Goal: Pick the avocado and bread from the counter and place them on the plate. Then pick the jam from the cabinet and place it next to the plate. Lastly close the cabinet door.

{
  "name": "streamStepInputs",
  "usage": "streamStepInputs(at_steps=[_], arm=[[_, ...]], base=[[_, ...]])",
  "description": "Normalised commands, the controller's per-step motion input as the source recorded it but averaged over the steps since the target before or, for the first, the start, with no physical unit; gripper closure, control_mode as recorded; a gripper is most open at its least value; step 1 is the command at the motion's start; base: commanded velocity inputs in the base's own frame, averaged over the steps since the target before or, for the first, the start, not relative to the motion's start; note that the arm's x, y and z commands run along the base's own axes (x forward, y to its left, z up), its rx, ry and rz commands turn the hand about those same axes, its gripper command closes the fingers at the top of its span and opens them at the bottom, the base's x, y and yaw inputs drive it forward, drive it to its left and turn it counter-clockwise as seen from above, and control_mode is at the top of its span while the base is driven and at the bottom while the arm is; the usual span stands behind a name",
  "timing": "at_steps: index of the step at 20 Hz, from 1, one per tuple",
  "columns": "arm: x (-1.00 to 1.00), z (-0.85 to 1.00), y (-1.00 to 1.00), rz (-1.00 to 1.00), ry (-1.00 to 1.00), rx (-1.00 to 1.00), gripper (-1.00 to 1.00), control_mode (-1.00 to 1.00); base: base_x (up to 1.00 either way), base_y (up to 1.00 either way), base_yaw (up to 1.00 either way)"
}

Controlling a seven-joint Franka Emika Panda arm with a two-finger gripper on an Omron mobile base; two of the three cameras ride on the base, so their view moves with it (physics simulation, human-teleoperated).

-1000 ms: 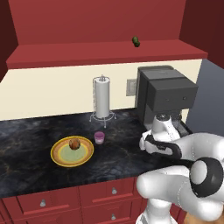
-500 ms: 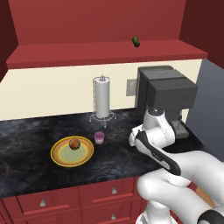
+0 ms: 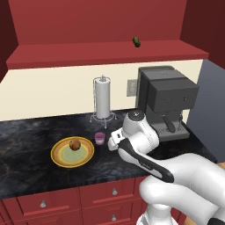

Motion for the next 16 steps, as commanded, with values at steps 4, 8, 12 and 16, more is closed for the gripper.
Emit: streamStepInputs(at_steps=[4,8,12,16], arm=[[0.00,0.35,0.99,0.13,0.00,0.00,1.00,-1.00],[0.00,0.23,0.91,0.13,0.00,0.00,1.00,-1.00],[0.00,0.11,0.78,0.10,0.00,0.00,1.00,-1.00],[0.15,0.00,0.64,0.08,0.00,0.00,1.00,-1.00]], base=[[0.00,0.00,0.00],[0.00,0.00,0.00],[0.00,0.00,0.00],[0.00,0.00,0.00]])
